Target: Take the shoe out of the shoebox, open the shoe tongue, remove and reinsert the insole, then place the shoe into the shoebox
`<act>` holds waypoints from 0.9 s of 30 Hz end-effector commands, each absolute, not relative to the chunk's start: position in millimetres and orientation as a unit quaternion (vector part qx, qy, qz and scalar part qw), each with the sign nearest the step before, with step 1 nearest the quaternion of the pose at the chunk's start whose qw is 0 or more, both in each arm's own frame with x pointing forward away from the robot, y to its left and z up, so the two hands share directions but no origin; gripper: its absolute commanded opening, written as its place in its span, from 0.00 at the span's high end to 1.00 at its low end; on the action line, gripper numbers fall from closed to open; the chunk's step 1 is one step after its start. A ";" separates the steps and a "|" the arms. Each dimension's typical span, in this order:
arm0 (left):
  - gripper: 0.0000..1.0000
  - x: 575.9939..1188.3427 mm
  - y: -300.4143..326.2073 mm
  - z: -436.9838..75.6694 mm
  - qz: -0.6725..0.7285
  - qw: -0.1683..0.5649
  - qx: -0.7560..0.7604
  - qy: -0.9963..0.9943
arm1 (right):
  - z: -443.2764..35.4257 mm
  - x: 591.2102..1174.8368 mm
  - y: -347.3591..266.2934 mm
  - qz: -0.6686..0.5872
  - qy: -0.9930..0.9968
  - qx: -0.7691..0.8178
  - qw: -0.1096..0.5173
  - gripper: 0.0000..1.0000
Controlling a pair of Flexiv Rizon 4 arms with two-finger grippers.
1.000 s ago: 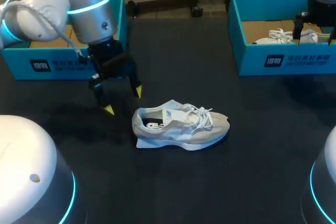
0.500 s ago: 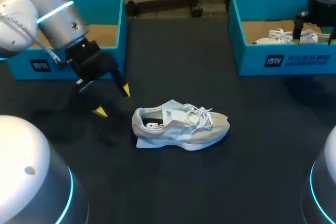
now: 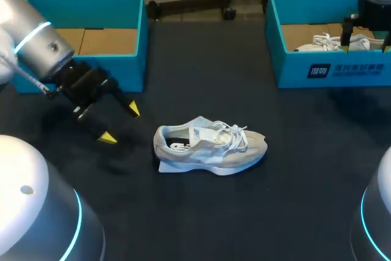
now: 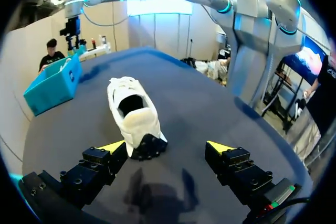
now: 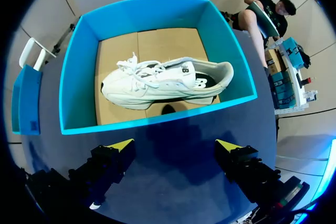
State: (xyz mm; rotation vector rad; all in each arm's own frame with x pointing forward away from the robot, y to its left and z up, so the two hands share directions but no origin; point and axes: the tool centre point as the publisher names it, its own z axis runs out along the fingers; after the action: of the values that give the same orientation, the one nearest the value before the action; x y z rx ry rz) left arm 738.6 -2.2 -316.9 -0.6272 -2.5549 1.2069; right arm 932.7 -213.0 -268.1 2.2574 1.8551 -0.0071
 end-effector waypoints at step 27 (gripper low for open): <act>0.00 716.3 71.2 -373.7 0.556 -0.048 -0.084 -0.825 | -268.3 932.7 -212.9 -0.002 0.631 0.768 0.110 0.00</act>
State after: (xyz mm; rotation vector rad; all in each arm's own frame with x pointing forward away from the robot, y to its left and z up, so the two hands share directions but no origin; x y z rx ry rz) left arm 724.4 62.7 -366.0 -0.3487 -2.6210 1.6288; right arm 932.7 -213.0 -268.0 2.2573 1.8552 -0.0071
